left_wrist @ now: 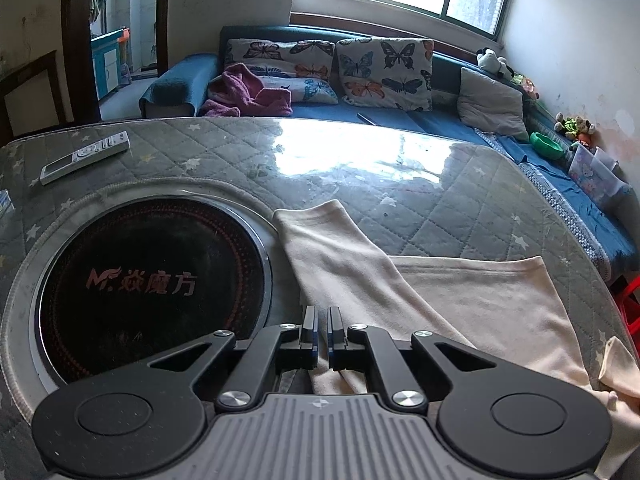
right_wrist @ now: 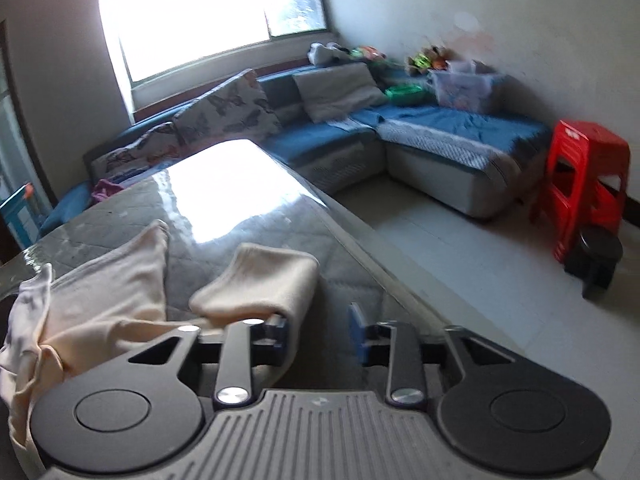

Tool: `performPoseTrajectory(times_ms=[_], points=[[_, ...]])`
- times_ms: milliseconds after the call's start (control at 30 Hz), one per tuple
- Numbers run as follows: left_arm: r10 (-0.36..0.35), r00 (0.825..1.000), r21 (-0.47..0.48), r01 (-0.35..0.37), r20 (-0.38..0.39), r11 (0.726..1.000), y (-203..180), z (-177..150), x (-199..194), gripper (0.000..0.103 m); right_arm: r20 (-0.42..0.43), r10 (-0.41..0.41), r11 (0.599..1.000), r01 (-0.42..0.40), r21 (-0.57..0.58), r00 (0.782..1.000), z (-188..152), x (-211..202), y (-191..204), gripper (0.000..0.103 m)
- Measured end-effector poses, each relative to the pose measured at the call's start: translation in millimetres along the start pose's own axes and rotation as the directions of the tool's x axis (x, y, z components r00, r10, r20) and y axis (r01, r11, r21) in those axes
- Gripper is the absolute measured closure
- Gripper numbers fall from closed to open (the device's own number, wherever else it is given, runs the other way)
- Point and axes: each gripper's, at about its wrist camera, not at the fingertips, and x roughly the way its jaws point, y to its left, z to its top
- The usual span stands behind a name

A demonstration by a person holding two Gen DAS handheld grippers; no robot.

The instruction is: Fold clothes

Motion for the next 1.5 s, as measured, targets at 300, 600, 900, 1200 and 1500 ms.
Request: performPoseTrajectory(times_ms=[300, 600, 900, 1200, 1500], points=[[-0.009, 1.0, -0.002, 0.009, -0.016, 1.0, 1, -7, 2, 0.096, -0.018, -0.036, 0.999, 0.036, 0.013, 0.999, -8, -9, -15, 0.045], [0.001, 1.0, -0.006, -0.002, -0.013, 1.0, 3, -9, -2, 0.075, 0.034, -0.092, 0.995, 0.093, -0.027, 0.995, 3, -18, -8, 0.033], [-0.004, 1.0, 0.005, 0.004, -0.031, 1.0, 0, -11, 3, 0.071, 0.006, -0.124, 0.99, 0.124, -0.069, 0.992, -2, -22, -5, 0.029], [-0.067, 0.996, 0.071, 0.071, -0.057, 0.995, -31, -22, 1, 0.07, 0.041, -0.095, 0.956, 0.102, -0.275, 0.995, -2, -24, 37, 0.025], [-0.082, 0.994, 0.104, 0.089, -0.073, 0.991, -53, -23, 9, 0.06, 0.022, -0.041, 0.924, 0.046, -0.379, 0.999, 2, 0, 59, 0.043]])
